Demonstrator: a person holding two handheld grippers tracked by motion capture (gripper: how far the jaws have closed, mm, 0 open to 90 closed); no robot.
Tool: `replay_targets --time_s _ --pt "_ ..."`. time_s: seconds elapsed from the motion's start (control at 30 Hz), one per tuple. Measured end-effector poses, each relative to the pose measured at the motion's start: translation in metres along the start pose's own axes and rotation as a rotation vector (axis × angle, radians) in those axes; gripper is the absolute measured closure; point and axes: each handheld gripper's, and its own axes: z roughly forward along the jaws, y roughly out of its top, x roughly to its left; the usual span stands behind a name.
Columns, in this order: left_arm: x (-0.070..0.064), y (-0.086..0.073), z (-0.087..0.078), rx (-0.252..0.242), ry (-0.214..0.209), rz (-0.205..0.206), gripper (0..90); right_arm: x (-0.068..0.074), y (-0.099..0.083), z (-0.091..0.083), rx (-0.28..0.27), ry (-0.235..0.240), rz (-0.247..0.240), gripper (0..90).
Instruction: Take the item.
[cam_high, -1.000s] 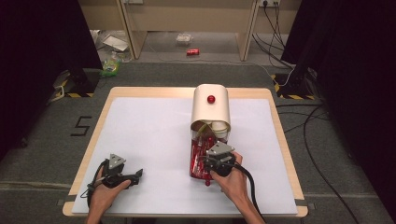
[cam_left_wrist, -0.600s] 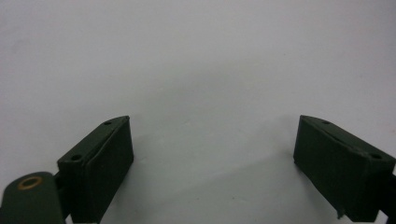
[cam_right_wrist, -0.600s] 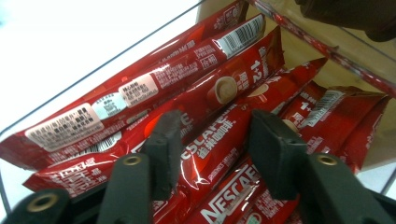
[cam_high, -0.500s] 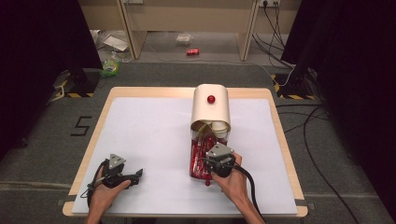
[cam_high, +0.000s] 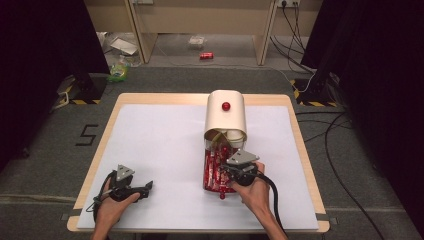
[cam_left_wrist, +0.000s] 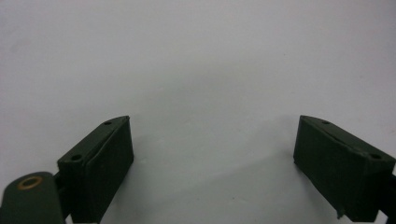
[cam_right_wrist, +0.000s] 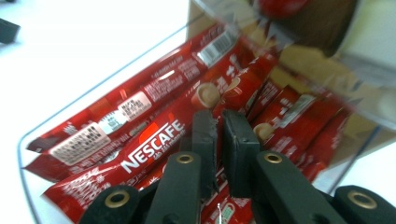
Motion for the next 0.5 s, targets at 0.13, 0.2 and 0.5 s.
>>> replay_targets --time_s 0.13,0.2,0.5 --pt "0.000 0.000 0.000 -0.001 -0.001 -0.001 11.3 -0.006 0.003 -0.017 -0.008 0.022 -0.014 84.5" --pt "0.000 0.000 0.000 0.000 0.000 0.000 11.3 -0.006 0.002 -0.020 -0.007 0.028 -0.011 84.6" --pt "0.000 0.000 0.000 -0.001 -0.002 -0.002 11.3 -0.009 -0.020 -0.042 -0.010 0.086 0.018 84.6"
